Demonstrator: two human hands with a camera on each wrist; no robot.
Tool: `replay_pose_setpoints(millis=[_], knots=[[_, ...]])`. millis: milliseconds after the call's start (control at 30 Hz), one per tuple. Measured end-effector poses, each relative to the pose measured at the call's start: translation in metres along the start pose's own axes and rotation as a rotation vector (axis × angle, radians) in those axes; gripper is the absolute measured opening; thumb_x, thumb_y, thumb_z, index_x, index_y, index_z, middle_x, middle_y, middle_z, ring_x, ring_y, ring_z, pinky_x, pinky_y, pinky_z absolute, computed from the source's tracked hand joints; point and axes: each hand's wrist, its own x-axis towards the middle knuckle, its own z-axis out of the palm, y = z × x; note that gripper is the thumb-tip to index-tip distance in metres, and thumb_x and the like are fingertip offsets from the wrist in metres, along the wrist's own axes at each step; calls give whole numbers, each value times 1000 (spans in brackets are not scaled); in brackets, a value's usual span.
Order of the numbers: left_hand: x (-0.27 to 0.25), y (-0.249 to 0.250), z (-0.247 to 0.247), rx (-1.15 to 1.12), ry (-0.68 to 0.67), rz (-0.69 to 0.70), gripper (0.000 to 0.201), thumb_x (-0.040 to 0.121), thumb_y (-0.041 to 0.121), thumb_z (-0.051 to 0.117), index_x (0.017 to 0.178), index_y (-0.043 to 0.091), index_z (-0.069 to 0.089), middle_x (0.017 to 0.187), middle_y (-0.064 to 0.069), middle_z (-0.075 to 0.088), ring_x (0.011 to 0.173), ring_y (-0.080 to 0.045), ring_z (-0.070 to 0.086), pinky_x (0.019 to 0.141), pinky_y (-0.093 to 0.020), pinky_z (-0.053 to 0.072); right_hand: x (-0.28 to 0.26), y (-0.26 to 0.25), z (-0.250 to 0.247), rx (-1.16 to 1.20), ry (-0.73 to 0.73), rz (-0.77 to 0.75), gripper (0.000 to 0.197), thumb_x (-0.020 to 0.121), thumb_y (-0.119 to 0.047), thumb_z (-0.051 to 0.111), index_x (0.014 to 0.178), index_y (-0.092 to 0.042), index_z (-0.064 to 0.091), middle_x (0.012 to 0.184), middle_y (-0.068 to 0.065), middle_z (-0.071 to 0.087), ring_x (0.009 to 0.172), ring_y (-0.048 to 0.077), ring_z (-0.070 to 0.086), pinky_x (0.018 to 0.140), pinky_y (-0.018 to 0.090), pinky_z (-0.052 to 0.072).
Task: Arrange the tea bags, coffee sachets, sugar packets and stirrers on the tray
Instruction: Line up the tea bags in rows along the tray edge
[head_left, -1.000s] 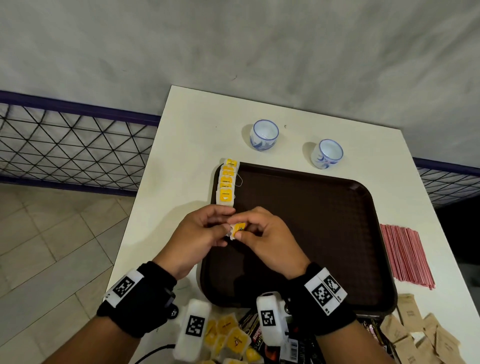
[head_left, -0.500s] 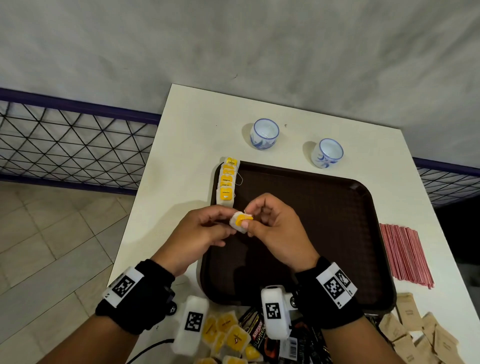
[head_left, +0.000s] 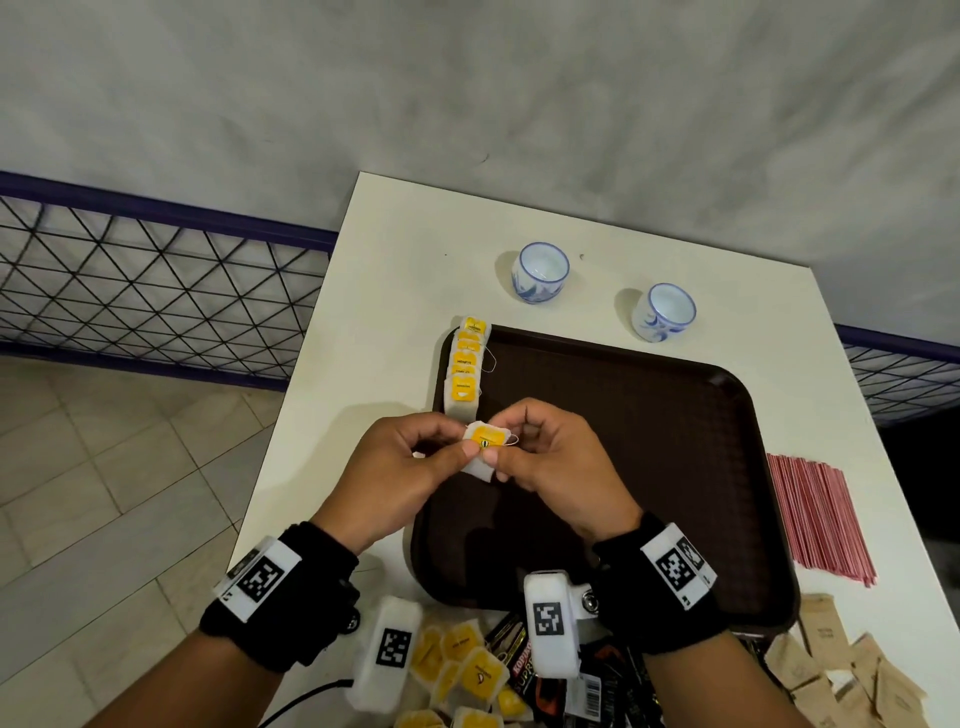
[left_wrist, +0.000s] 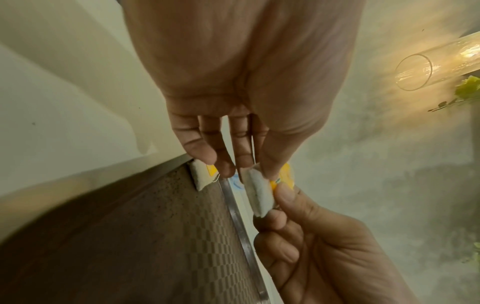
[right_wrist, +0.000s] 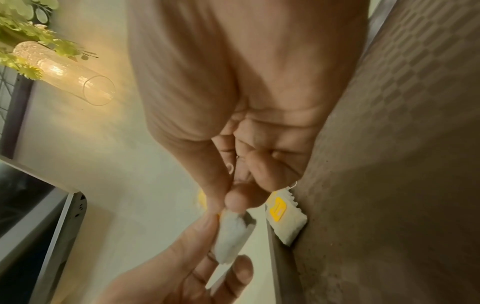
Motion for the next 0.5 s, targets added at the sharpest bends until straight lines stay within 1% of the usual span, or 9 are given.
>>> replay_pose_setpoints(millis=[33,100,167,233,267,333,400,433,500], knots=[[0,0,-1,12,3,4,10,90,19,75,98,22,80,93,4,78,92,-16,72,87,-30,56,0,0,1,-1,-4,15,13,85,3,73,97,3,67,79,10,68,61,14,61,52,15,45],[-1,-3,-2,50,36,-3,8,90,19,75,93,25,80,89,8,77,88,-12,71,84,-27,56,4,2,1,-21,9,50,10,86,0,73,95,0,69,76,14,69,61,16,63,49,18,43],[-1,-8,-5,114,96,-37,13,90,17,74,86,29,78,80,11,75,81,-8,69,79,-25,54,11,4,0,-25,38,93,9,86,-1,73,94,-2,68,77,18,71,62,20,65,47,23,44],[-3,-16,-10,174,145,-81,20,91,13,73,83,31,76,74,9,71,74,-6,67,74,-24,52,20,7,-1,-21,51,136,10,86,2,72,95,1,67,77,17,72,61,19,67,46,23,45],[-5,-19,-12,202,162,-98,22,91,11,72,84,32,75,73,9,70,72,-4,65,72,-21,50,25,8,-1,-31,47,154,11,86,4,71,96,4,66,77,16,72,61,18,68,46,22,46],[-9,-23,-15,260,177,-116,24,91,9,70,87,32,73,78,11,69,72,-1,63,67,-13,46,36,9,-1,-76,27,194,12,87,6,69,99,6,65,79,17,73,61,17,69,48,21,49],[-13,-24,-15,301,175,-143,22,90,10,70,93,32,71,81,10,68,70,-2,64,62,-8,44,45,9,0,-132,8,232,12,88,7,66,101,6,65,81,21,72,62,17,68,51,22,51],[-15,-25,-16,308,169,-164,20,89,13,72,94,32,69,81,8,67,68,-4,64,61,-9,43,49,8,2,-156,-2,246,13,88,7,66,101,7,65,81,23,72,61,17,67,51,22,51],[-17,-27,-16,301,142,-200,19,87,17,77,95,33,67,80,6,67,70,-7,67,64,-15,46,57,7,4,-200,-11,268,15,87,8,66,102,7,64,77,22,70,56,13,66,48,20,49]])
